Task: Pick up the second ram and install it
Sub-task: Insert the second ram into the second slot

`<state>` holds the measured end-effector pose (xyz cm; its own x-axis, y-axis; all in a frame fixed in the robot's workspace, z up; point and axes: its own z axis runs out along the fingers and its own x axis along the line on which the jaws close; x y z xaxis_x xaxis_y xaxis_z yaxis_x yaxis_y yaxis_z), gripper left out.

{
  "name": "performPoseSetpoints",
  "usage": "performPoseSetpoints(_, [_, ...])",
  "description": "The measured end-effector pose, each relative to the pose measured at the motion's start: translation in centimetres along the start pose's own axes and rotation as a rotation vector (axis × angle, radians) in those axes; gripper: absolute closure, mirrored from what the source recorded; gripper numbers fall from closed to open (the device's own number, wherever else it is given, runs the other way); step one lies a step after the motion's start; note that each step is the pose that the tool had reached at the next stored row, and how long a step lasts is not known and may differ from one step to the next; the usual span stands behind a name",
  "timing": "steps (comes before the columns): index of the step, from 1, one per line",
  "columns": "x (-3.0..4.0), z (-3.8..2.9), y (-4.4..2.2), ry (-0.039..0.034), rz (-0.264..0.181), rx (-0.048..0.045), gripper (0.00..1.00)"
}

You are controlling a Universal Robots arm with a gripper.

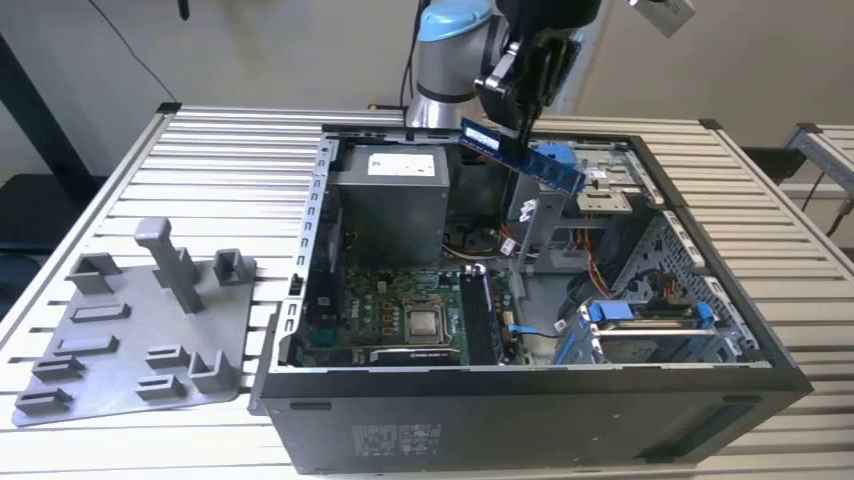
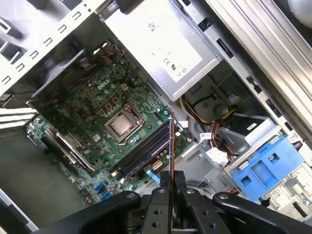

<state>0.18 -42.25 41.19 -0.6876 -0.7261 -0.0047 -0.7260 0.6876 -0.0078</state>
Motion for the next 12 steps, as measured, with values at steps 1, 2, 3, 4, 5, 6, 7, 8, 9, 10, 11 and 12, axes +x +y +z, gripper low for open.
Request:
performPoseSetpoints(1, [0.00,0.01,0.00,0.0001,0.014,0.0001,0.86])
performPoseSetpoints(2, [0.00,0.01,0.00,0.0003,0.028,0.0002,0.86])
performPoseSetpoints(3, [0.00,0.01,0.00,0.0004,0.041,0.0002,0.86])
performPoseSetpoints(4, [0.00,0.02,0.00,0.0005,0.056,0.0003,0.86])
performPoseSetpoints(5, [0.00,0.03,0.00,0.0005,0.070,0.0003,0.86])
performPoseSetpoints(6, [0.00,0.03,0.00,0.0007,0.083,0.0004,0.86])
performPoseSetpoints(7, [0.00,0.04,0.00,0.0007,0.097,0.0004,0.86])
performPoseSetpoints(8, [0.00,0.04,0.00,0.0009,0.111,0.0005,0.86])
performPoseSetpoints(9, [0.00,0.05,0.00,0.0009,0.126,0.0006,0.86])
performPoseSetpoints(10, [0.00,0.06,0.00,0.0011,0.141,0.0007,0.86])
performPoseSetpoints(11, [0.00,0.07,0.00,0.0012,0.155,0.0008,0.86])
performPoseSetpoints(12, [0.00,0.08,0.00,0.0014,0.170,0.0008,0.86])
